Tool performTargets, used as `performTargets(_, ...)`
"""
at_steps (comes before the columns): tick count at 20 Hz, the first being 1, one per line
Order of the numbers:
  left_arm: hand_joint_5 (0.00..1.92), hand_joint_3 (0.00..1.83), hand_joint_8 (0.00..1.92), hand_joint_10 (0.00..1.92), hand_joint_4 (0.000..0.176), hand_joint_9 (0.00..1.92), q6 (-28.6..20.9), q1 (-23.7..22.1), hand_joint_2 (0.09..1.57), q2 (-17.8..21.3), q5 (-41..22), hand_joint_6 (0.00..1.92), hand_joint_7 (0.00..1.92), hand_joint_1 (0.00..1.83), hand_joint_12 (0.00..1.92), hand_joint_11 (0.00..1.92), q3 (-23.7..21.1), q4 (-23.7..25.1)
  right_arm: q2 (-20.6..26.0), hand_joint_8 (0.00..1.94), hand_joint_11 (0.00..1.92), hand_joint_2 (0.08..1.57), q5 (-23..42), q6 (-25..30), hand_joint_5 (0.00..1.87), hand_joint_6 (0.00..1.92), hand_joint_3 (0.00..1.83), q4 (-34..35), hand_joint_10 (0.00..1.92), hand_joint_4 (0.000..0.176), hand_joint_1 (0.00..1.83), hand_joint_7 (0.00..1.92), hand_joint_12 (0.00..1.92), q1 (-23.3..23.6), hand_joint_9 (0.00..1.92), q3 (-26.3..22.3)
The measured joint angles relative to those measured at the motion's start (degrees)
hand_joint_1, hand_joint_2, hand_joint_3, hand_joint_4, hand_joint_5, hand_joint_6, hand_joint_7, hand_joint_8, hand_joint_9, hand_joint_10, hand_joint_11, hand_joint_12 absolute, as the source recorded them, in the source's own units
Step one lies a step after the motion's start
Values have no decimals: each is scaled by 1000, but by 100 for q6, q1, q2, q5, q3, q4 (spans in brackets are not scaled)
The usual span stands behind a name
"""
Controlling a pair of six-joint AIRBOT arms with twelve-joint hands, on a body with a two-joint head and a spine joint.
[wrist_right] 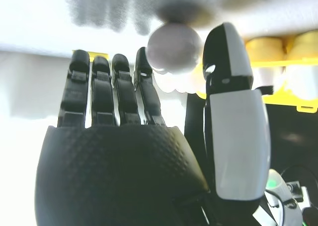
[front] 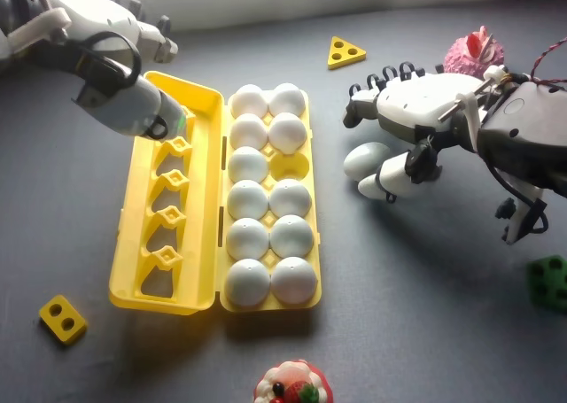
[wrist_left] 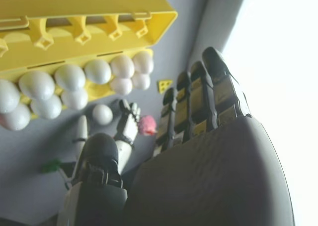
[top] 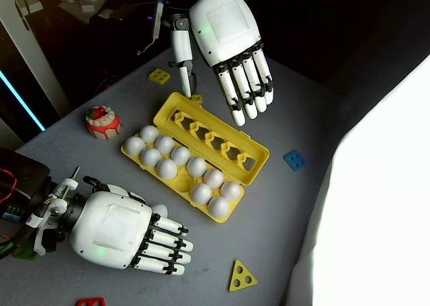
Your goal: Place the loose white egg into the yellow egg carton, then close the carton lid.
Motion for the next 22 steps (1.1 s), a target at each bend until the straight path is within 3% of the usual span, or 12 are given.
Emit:
performTargets(4, 88, 2, 1, 1, 26, 120, -321, 15, 1332, -4, 138, 9, 132, 0, 561, 0, -201, 79, -9, 8, 0, 1086, -46, 0, 162, 590, 10, 22, 8, 0, 865, 151, 214, -2, 48, 0)
performTargets(5, 71, 1, 0, 3, 27, 89, -525, 15, 1332, -2, 203, 0, 116, 0, 473, 0, -273, 210, -9, 3, 0, 1082, -46, 0, 187, 597, 7, 24, 9, 0, 864, 160, 351, -2, 55, 0)
performTargets(8, 45, 1, 0, 0, 33, 73, -822, 15, 1333, 2, 297, 2, 85, 0, 486, 0, -328, 533, -9, 7, 0, 1082, -50, 0, 241, 611, 5, 22, 14, 0, 879, 168, 310, -2, 71, 0)
performTargets(17, 98, 0, 4, 7, 21, 131, -1443, 271, 1327, 61, 431, 10, 145, 0, 624, 0, -455, 682, -9, 7, 0, 1081, -59, 0, 217, 616, 2, 22, 12, 0, 889, 190, 305, -2, 77, 0)
performTargets(18, 79, 0, 2, 1, 26, 120, -1550, 297, 1325, 70, 435, 1, 144, 0, 567, 0, -468, 686, -9, 4, 0, 1074, -57, 0, 223, 621, 0, 22, 10, 0, 898, 189, 315, -2, 75, 0)
performTargets(20, 66, 3, 0, 0, 27, 102, -1631, 332, 1334, 68, 398, 0, 116, 0, 566, 0, -468, 710, -9, 0, 0, 1087, -59, 0, 264, 666, 3, 22, 5, 0, 889, 170, 309, -2, 67, 0)
performTargets(22, 70, 2, 7, 3, 35, 107, -1550, 378, 1332, 70, 299, 2, 120, 0, 571, 0, -468, 717, -9, 7, 0, 1095, -57, 0, 400, 754, 5, 22, 11, 0, 947, 205, 447, -2, 88, 0)
